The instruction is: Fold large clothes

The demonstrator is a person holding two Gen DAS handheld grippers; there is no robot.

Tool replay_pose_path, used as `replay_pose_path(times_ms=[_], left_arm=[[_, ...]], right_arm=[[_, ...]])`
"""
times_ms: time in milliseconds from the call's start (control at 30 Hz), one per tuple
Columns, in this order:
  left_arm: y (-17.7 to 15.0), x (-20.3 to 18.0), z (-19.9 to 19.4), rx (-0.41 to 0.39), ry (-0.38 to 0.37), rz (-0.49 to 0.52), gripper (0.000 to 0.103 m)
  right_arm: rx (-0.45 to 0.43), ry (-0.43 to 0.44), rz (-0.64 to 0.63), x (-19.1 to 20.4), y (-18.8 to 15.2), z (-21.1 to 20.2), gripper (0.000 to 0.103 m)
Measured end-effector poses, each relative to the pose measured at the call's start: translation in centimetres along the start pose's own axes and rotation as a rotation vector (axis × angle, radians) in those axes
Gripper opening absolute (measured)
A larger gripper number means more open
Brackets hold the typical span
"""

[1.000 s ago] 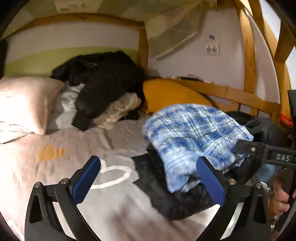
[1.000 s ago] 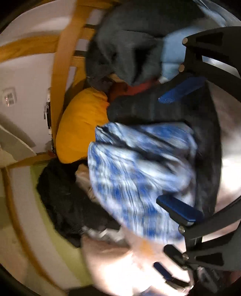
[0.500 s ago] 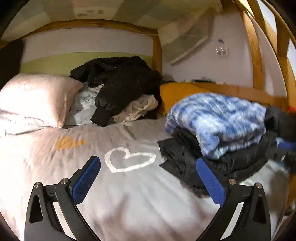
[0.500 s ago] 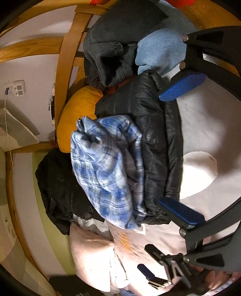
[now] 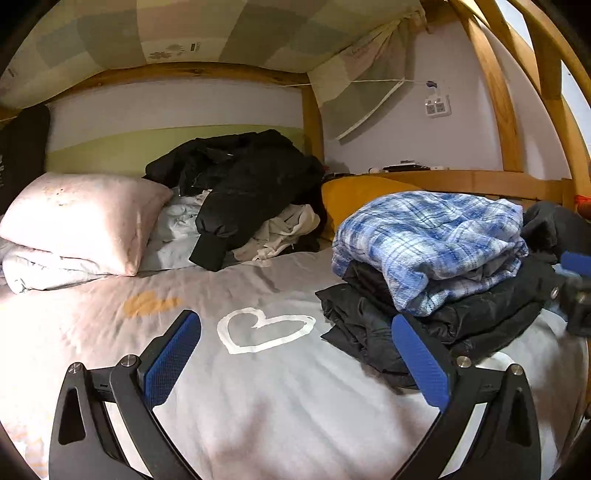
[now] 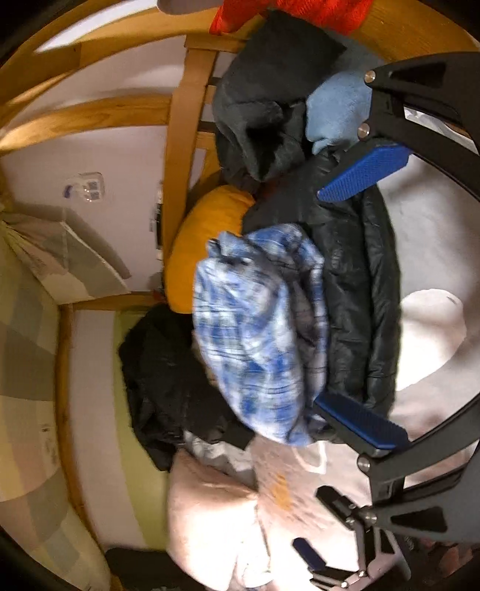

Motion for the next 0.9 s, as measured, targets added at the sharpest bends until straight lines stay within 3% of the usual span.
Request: replay_pose_path(times_ms=[133, 300, 900], left_arm=[[0.1, 0.1, 0.0, -0.002, -0.003, -0.011, 0.103], [0.2, 0.0, -0.2, -0.011, -0.001, -0.001, 0.103], [0.2, -0.6, -0.4, -0.011, -0.011, 0.017, 0.103]], right_arm=[[0.011, -0.026, -0.053, 0.4, -0.5, 0.5, 0.103], [0.019, 0.008, -0.026, 1.1, -0.8, 0.3, 0.103], [0.045, 0.005, 0.002, 0.6, -0.7, 0.5, 0.103]])
Point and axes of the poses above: each gripper's, at about its wrist camera, not at the fingertips, and z roughly the way its jaws point, x to its left, y to its top, the point moved 9 cm from there along z, roughly the way its jaws point, and after that the axes turned 2 degrees about z, right-handed, at the moved point
